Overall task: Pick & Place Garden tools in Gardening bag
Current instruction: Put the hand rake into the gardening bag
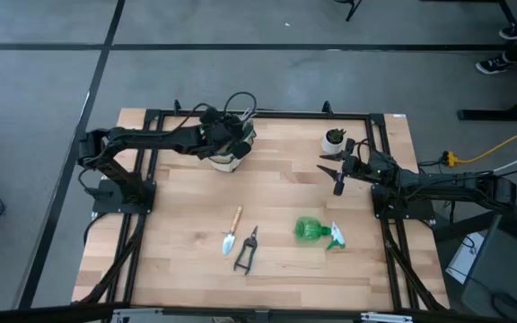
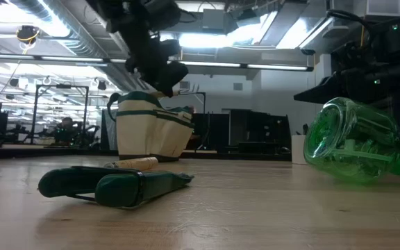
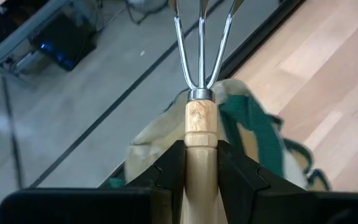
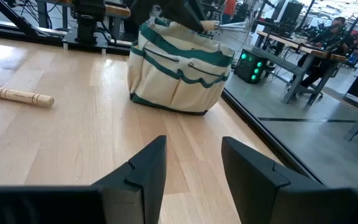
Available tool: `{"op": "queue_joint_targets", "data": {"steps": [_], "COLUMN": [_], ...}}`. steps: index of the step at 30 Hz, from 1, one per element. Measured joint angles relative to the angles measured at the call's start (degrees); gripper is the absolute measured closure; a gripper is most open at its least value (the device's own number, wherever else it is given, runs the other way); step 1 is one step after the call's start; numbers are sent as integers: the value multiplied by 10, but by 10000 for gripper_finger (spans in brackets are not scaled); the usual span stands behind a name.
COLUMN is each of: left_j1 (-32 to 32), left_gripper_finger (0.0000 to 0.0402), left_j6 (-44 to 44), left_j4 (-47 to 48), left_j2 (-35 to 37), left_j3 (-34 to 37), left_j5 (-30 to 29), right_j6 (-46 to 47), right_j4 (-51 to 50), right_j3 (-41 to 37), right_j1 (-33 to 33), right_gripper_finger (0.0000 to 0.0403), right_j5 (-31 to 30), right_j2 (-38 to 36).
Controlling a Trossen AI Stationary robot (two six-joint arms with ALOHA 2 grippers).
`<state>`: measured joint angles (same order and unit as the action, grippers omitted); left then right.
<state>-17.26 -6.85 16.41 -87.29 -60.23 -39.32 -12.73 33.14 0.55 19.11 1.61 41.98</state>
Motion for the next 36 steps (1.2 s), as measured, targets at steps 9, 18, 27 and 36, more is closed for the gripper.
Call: {"op": "queue_joint_targets", "data": {"steps": [9, 18, 27, 36], "left_j1": [0, 0, 0, -2], "left_gripper_finger": [329, 324, 323, 311], "left_j6": [-22, -46, -46, -59], "left_j4": [-94, -123, -133, -133], "left_j2": [79, 86, 86, 86], "left_j3": [98, 140, 140, 140], "left_j5": [16, 21, 34, 29], "right_j6": [0, 0, 0, 0], "right_j4": [-4, -9, -9, -9], "right_j3": [0, 0, 0, 0], "right_j1": [0, 0, 0, 0], "right_gripper_finger": [245, 245, 245, 245], "right_j5": [0, 0, 0, 0], "right_j2": [0, 0, 0, 0]}}
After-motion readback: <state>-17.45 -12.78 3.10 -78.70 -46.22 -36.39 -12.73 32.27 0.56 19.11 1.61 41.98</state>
